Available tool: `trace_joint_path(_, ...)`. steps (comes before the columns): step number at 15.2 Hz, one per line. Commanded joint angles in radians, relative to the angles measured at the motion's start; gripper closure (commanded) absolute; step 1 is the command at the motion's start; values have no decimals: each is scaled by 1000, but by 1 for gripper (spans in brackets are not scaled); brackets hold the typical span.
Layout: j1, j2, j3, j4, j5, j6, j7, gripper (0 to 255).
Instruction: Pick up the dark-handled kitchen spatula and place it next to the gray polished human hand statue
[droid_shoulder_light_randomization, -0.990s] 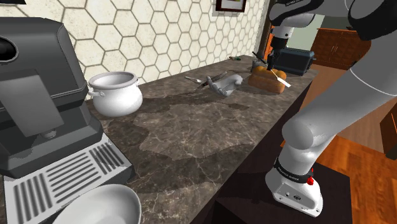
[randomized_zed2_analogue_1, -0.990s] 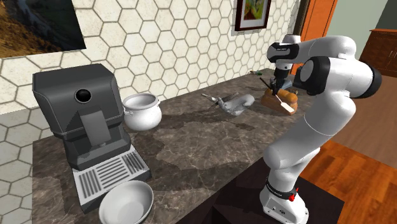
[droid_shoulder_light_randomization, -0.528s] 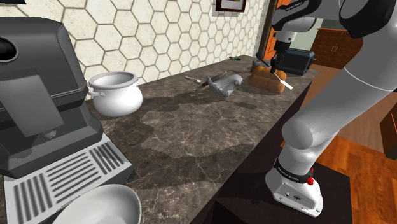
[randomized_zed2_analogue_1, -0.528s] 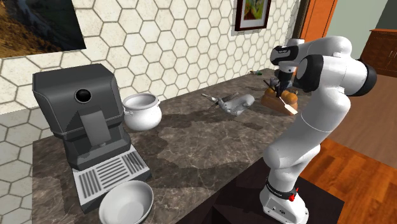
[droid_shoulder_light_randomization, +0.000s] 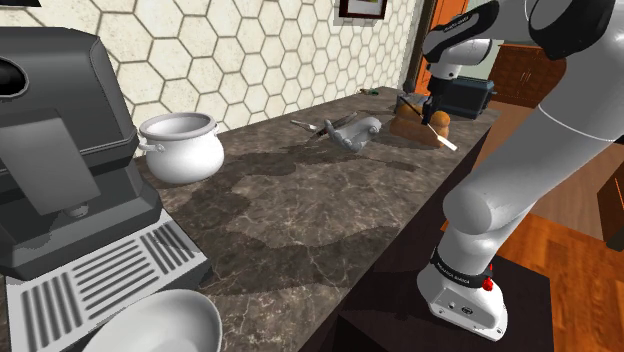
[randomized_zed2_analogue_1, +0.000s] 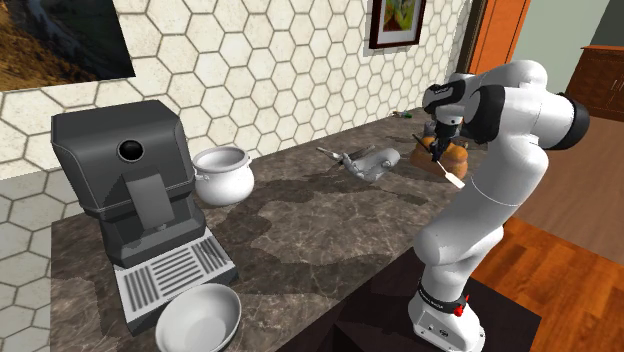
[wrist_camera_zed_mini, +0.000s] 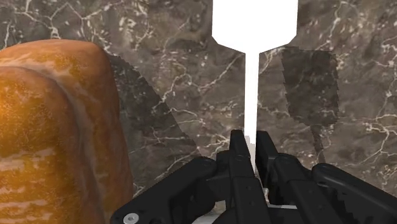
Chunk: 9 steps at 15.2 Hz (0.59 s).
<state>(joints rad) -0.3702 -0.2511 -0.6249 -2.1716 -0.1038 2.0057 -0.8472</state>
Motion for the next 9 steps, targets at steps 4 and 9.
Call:
trace_joint_path(4, 1, 23, -12, -53, 9, 73, -11, 255)
trace_joint_path(9, 3, 52, -25, -97, 24, 143, -26, 255)
